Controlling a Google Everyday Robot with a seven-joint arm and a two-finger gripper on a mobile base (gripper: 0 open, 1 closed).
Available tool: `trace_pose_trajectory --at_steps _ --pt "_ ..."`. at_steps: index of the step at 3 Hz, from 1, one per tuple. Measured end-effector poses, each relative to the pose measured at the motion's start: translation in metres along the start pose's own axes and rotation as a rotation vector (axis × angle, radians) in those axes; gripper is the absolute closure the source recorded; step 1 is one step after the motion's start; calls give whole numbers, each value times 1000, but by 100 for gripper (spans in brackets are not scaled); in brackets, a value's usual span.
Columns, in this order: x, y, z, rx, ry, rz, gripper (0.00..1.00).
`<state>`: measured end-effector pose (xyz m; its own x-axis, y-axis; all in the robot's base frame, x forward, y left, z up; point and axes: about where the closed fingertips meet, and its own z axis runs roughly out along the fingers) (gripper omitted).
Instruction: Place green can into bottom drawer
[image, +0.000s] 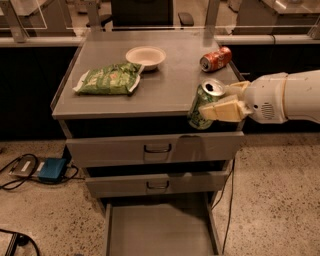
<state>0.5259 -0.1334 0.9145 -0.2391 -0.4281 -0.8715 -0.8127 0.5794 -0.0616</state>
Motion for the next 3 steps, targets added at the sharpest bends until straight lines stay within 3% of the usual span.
trace_pose_trajectory --at_steps 1,2,3 --pt "0 0 0 0 0 0 100" --pt "20 0 24 -23 2 36 100" --pt "75 24 61 -88 14 89 100"
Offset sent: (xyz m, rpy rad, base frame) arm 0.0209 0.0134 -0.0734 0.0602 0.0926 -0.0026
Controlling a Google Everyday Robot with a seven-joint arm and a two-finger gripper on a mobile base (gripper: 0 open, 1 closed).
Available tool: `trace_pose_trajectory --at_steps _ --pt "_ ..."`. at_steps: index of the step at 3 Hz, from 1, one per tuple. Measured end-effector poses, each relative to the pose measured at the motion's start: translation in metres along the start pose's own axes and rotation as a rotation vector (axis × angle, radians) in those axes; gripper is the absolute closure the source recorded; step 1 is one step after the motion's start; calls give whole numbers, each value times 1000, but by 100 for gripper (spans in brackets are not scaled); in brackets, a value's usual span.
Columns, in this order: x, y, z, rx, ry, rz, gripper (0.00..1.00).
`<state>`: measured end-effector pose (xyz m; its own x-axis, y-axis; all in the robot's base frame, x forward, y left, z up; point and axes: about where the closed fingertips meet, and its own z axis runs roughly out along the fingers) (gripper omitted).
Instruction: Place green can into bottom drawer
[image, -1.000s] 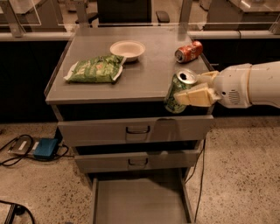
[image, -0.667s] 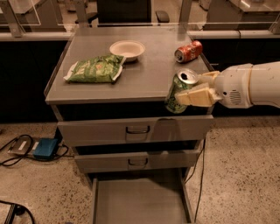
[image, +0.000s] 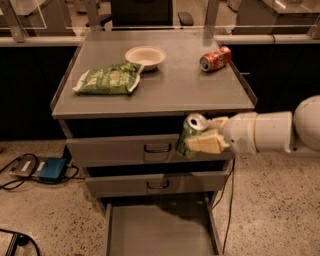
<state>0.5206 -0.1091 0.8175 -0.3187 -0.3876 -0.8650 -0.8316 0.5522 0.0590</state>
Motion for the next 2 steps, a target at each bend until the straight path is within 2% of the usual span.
trace_pose_trajectory --at_steps 1,2 --pt "78 36 37 -79 41 61 100" --pt "163 67 66 -118 74 137 100"
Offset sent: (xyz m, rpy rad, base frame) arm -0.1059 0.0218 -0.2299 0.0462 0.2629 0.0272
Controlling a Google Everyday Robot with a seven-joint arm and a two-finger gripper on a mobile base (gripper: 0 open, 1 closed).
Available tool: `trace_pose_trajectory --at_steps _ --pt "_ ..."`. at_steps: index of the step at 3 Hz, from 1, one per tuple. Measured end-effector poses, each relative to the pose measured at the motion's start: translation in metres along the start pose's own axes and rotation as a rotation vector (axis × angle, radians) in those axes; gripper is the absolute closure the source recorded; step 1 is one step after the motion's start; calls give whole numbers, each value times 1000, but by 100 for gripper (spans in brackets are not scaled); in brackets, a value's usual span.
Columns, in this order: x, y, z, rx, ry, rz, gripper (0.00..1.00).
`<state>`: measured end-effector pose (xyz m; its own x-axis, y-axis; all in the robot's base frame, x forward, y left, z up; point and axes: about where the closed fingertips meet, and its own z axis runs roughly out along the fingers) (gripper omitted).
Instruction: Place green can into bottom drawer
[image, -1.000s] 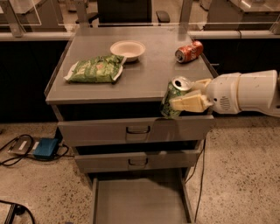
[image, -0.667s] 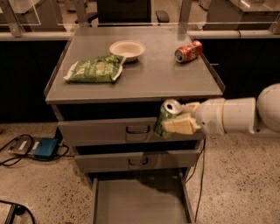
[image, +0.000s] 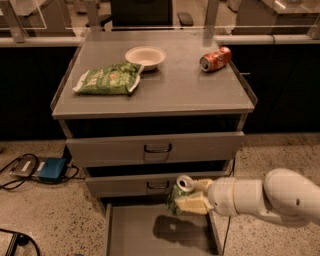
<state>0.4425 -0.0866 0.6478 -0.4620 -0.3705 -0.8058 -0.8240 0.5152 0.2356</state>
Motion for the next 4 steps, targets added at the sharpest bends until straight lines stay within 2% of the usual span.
trace_pose_trajectory --at_steps 1,2,3,4 --pt "43 -1 20 22 -12 14 100" --pt "69 -10 37 87 -31 -1 100" --pt "73 -32 48 173 -57 -17 100" --pt "73 -32 48 173 -57 -17 100"
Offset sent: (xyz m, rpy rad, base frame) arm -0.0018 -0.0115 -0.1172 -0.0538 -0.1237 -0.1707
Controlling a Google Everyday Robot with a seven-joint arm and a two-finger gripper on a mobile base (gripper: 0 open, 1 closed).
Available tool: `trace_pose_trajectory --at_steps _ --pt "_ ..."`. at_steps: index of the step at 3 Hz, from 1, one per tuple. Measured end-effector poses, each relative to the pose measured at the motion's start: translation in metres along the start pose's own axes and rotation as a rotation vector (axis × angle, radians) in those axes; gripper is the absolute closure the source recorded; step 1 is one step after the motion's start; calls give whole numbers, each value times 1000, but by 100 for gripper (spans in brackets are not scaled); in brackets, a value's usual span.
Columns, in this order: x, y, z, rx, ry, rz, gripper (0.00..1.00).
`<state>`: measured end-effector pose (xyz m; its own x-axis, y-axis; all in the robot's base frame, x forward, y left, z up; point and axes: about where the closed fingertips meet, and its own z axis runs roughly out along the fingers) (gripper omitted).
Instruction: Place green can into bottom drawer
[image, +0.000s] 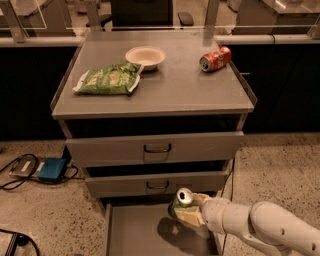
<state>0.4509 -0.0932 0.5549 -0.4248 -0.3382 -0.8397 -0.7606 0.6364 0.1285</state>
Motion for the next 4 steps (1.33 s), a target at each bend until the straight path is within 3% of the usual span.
trace_pose_trajectory --at_steps 1,2,3,4 --pt "39 -15 30 0 48 73 100" --pt "108 -31 62 11 129 162 100" --pt "160 -41 88 29 173 221 100" --pt "176 -57 126 47 172 210 100"
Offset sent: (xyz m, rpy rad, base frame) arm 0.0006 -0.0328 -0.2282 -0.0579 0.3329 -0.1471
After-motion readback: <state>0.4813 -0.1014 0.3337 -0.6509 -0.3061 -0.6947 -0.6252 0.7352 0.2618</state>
